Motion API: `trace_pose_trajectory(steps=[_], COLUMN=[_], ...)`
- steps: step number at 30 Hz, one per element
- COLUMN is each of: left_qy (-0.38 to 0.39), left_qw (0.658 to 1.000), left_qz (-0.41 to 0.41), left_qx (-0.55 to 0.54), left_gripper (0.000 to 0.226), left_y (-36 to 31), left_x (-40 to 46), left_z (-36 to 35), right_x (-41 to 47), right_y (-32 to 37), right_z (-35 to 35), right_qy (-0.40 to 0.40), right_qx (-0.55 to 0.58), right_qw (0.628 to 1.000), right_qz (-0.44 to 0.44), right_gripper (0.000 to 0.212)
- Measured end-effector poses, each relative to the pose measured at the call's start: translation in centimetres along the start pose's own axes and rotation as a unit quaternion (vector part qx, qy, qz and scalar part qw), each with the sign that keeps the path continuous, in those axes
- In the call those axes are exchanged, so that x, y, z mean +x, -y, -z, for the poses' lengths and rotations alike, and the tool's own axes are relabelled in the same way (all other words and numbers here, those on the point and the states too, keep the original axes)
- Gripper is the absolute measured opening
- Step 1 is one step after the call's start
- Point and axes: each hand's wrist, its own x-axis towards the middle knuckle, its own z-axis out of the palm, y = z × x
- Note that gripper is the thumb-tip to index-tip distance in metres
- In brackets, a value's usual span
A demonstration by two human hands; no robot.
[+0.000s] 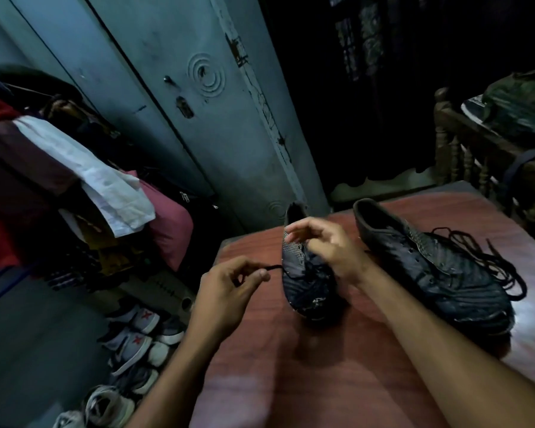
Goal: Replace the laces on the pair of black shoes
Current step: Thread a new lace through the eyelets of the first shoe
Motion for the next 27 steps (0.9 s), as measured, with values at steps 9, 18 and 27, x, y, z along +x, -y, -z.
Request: trace_pose_trajectory(steps=[9, 18, 27], left_qy=[-0.046, -0.039, -0.037], left_qw=[0.997, 0.991, 0.986], left_qz=[-0.003, 0.064, 0.000], left_qx=[-0.058, -0.114, -0.164], left_gripper=[0.010, 0.045, 0.061], left_y=[-1.3, 3.6, 2.0], left_x=[2.7, 1.6, 3.2], left_z=[-2.7, -5.7, -7.1], right_x=[0.4, 0.5, -0.1], right_y=[-0.2, -1.5, -1.9], right_z=[1.1, 3.3, 0.7], right_qy=[-0.033, -0.083, 0.048], right_qx=[-0.025, -0.272, -0.376], right_qw=[0.998, 0.953, 0.925], right_qz=[-0.043, -0.102, 0.031], right_gripper=[0.017, 0.011, 0.042])
